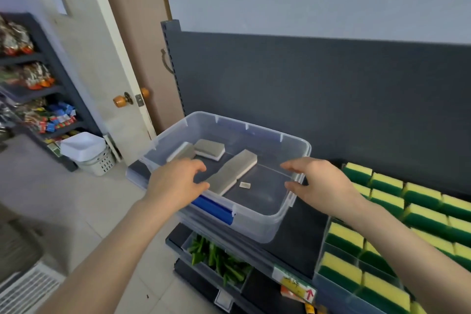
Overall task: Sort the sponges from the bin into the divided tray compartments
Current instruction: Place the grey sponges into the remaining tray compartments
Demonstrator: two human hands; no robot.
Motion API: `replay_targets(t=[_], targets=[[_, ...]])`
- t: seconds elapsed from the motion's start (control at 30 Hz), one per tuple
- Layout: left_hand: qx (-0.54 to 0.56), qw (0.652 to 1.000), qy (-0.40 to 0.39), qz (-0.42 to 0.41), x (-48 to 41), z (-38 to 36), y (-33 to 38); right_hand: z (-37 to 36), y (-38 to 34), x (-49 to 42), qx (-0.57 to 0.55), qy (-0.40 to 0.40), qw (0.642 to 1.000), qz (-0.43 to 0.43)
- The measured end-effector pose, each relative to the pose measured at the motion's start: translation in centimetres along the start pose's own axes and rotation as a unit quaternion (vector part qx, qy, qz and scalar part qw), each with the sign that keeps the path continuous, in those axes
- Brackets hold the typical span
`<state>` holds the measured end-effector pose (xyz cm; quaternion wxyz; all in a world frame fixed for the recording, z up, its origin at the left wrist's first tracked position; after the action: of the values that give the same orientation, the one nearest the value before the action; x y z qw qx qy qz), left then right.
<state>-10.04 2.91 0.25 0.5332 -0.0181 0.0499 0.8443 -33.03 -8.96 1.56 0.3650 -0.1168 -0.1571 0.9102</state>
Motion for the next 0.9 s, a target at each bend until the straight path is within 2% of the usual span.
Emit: replay_targets(t=[0.17,0.33,0.5,0.7,0.9], targets=[[-0.012,1.0,0.008,0.005,-3.5,-0.2,-2.7,-2.0,-1.0,-5.4,-0.022,-0.004,1.0,0.011],[-0.027,0.999,-0.033,-0.024,-8.6,-1.0,-2.6,-3.9,-0.8,-10.5,-0.037,-0.018,0.999,0.006],[-0.042,0.987,-0.136,-0.072,-11.6,-6.2,-0.8,-6.0,-0.5,-14.2,-0.033,-0.033,0.999,0.009],[-0.086,0.974,-0.202,-0.06,-15.3,-9.6,-0.6,-7.3,0.4,-16.3,-0.04,-0.045,0.998,-0.014],[-0.153,0.936,-0.303,-0.094,-15.9,-12.5,0.8,-7.8,1.3,-16.3,-0.042,-0.032,0.997,-0.064]])
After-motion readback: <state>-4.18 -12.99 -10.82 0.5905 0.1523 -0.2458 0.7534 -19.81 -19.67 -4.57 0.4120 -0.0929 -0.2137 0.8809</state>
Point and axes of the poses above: each hand's wrist, its own x-axis away from the middle knuckle, its own z-axis out of the back of the hand, y = z × x, the point moved 5 cm from there along -x, towards the middle knuckle, and after that the axes turned 4 degrees about -x, right-handed, at the moved point
